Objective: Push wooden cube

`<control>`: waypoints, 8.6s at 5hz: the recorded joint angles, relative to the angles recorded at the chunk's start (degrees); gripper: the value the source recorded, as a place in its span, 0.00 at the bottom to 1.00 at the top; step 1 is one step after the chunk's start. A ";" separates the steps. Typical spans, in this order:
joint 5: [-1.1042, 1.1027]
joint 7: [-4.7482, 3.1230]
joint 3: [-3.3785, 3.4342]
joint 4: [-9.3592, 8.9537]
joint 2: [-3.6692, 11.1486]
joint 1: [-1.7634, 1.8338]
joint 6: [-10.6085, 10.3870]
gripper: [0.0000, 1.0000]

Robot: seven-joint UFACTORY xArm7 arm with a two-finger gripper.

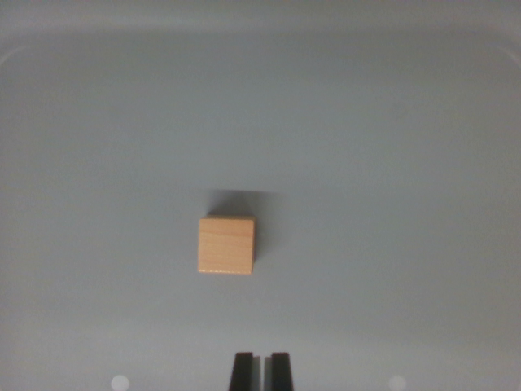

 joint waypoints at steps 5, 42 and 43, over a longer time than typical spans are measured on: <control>-0.34 0.96 0.22 -4.22 0.64 0.33 -4.76 0.00; -3.24 9.07 2.09 -39.76 6.05 3.10 -44.79 0.00; -3.29 9.21 2.13 -40.38 6.15 3.15 -45.49 0.00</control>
